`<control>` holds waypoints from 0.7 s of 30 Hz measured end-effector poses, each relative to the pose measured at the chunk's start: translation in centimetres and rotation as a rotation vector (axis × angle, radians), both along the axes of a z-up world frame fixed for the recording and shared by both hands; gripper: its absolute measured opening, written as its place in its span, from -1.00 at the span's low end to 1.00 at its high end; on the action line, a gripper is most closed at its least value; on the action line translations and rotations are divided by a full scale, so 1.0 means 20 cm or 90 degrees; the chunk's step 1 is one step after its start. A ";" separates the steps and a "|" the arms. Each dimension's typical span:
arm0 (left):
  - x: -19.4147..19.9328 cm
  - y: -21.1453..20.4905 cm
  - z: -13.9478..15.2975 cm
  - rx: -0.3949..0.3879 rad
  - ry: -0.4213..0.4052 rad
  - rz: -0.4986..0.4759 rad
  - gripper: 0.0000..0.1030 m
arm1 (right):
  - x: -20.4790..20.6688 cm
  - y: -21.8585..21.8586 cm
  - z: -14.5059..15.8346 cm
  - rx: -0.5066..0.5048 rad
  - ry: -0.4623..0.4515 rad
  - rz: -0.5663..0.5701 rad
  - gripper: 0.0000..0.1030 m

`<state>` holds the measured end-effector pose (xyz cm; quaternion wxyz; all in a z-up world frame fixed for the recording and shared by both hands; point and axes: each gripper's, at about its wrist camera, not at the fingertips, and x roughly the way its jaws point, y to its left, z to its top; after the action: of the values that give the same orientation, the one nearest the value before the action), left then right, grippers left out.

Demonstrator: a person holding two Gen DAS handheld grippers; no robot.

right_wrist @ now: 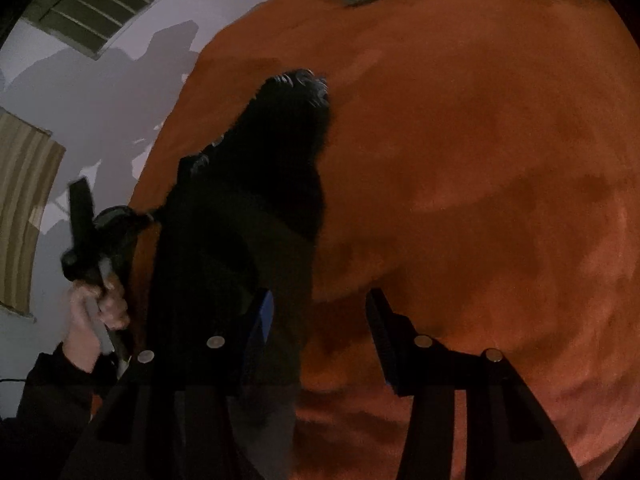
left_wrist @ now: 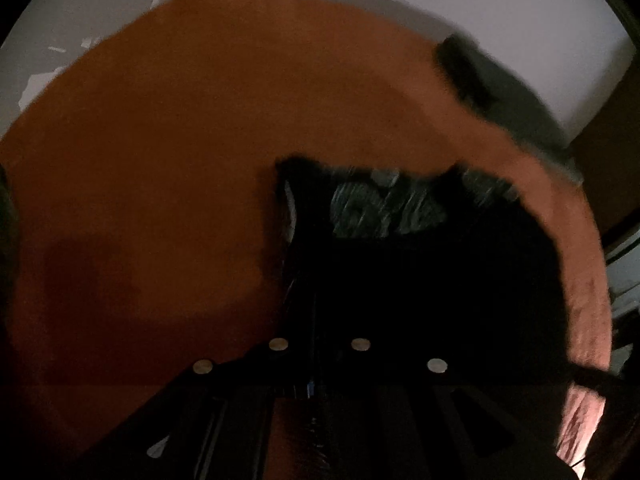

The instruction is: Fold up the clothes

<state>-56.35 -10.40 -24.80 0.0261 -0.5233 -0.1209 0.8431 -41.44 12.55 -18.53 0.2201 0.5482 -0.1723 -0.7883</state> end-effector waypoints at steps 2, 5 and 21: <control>0.01 0.01 -0.04 0.010 -0.002 0.001 -0.88 | -0.12 -0.05 0.06 0.001 0.030 0.003 0.25; 0.00 0.01 -0.06 0.021 -0.002 -0.006 -0.83 | -0.31 -0.15 0.12 -0.003 0.057 0.018 0.52; 0.01 0.17 -0.12 -0.089 0.034 -0.066 -0.91 | -0.55 -0.01 -0.12 -0.095 -0.040 -0.079 -0.78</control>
<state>-56.14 -6.92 -27.27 0.0366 -0.5069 -0.0337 0.8606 -52.34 12.37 -20.88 0.2051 0.5430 -0.2708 -0.7679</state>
